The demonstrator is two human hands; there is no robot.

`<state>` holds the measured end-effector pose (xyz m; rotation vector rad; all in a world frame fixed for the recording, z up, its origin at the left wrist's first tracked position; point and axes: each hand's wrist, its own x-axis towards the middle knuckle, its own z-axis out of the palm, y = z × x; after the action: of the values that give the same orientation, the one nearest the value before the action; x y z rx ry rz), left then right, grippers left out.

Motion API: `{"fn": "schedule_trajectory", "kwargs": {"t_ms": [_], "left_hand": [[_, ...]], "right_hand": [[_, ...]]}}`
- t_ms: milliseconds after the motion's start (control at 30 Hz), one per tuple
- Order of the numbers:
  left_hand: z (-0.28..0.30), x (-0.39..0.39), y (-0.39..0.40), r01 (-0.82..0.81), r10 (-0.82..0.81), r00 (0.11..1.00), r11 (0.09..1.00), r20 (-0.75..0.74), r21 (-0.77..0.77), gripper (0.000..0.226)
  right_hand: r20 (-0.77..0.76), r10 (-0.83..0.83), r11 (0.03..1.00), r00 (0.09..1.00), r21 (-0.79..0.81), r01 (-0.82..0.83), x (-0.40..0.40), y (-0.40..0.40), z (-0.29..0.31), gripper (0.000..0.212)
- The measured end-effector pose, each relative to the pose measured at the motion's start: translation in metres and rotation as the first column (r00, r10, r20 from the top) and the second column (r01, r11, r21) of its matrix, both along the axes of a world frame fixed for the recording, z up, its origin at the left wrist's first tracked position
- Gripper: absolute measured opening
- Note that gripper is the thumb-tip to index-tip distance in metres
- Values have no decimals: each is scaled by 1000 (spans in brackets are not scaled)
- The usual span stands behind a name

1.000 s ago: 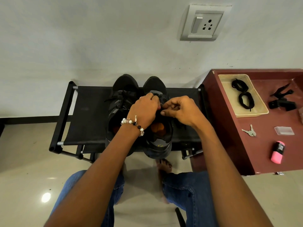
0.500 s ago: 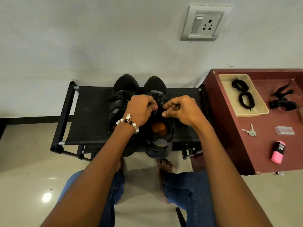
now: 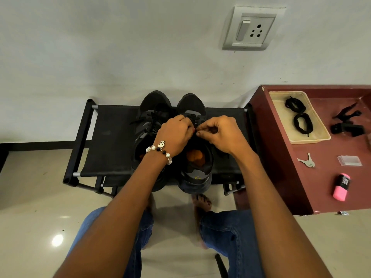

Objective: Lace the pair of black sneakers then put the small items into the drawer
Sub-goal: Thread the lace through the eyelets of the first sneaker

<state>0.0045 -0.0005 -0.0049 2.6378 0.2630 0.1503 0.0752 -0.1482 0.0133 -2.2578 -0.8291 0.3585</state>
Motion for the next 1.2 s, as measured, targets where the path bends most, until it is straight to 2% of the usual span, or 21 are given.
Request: {"fn": "schedule_trajectory", "kwargs": {"t_ms": [100,400,633,733,800,833,900,967,1000,1067,1133,1200], "left_hand": [[0,2,1,-25,23,999,999,-30,-47,26],[2,4,-4,-233,206,965,958,-163,-166,28],[8,-2,3,-74,75,997,975,-3,-208,18],[9,-1,-1,-97,103,994,985,34,-144,19],[9,0,-7,-119,120,993,991,4,-63,22],[9,0,-8,-137,136,990,990,-21,-46,22],[8,1,-7,-194,187,979,976,-79,-99,20],[8,1,-4,-268,239,959,938,-151,-217,20],[7,1,-4,-302,253,948,908,-195,-290,20],[4,2,-3,-341,246,936,810,-251,-476,18],[6,0,-4,-322,207,944,736,-256,-596,16],[8,-1,-1,-237,136,968,776,-212,-585,14]], "right_hand": [[-30,-5,1000,1000,-27,4,1,4,-2,9],[-55,-61,998,997,-10,61,-1,8,-6,16],[92,-11,993,996,-115,22,0,8,-6,16],[149,-10,990,989,-135,30,-1,9,-5,14],[144,-49,994,988,-95,63,-2,7,-8,9],[90,-96,994,991,-49,101,-2,6,-11,8],[-191,-215,972,958,50,228,-3,3,-14,14],[-523,-260,916,812,134,379,-6,5,-15,19],[-627,-246,890,740,156,428,-7,6,-14,19],[-738,-185,863,649,194,467,-7,7,-12,23],[-785,-117,853,609,234,467,-6,6,-10,26],[-770,-66,883,635,252,397,-6,3,-4,22]]}}
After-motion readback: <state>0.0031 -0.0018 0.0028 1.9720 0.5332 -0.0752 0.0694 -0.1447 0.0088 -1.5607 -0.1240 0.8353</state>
